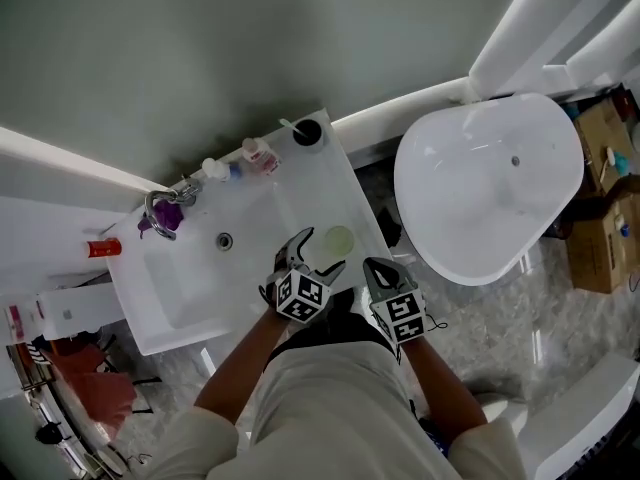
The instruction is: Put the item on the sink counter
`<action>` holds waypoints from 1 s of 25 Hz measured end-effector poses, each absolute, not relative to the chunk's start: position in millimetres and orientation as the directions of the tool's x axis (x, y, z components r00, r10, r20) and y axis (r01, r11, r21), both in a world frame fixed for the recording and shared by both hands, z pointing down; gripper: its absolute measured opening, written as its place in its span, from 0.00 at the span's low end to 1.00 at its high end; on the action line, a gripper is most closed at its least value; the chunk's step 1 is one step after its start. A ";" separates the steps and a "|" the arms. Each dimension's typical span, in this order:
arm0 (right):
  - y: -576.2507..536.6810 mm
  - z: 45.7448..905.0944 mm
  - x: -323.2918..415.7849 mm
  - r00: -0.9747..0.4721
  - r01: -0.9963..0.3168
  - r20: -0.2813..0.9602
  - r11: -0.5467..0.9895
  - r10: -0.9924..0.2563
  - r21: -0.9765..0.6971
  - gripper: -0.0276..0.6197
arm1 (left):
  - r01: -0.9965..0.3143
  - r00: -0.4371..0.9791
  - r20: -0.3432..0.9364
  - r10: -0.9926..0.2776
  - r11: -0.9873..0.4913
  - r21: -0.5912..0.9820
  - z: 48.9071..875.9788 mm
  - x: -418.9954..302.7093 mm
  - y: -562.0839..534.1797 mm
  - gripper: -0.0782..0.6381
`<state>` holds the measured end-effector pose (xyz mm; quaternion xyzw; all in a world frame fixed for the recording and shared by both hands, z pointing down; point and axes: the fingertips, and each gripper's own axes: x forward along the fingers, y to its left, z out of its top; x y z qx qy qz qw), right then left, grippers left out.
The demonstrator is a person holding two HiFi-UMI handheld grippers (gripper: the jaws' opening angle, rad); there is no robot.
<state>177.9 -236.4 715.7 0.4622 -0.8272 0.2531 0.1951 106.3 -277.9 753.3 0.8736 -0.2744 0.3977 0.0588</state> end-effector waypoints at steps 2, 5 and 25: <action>-233.2 707.8 164.2 -0.506 -0.855 0.551 0.468 -0.664 -0.222 0.06 | -0.543 0.553 0.709 -0.438 -0.834 -0.092 740.3 93.5 -271.4 0.73; -227.4 693.2 147.8 -0.510 -0.848 0.544 0.496 -0.666 -0.187 0.06 | -0.557 0.591 0.678 -0.438 -0.829 -0.050 719.7 75.7 -257.5 0.71; -170.4 598.2 52.1 -0.549 -0.810 0.451 0.581 -0.704 -0.078 0.06 | -0.814 0.506 0.494 -0.707 -0.581 0.001 599.1 -93.0 -160.4 0.24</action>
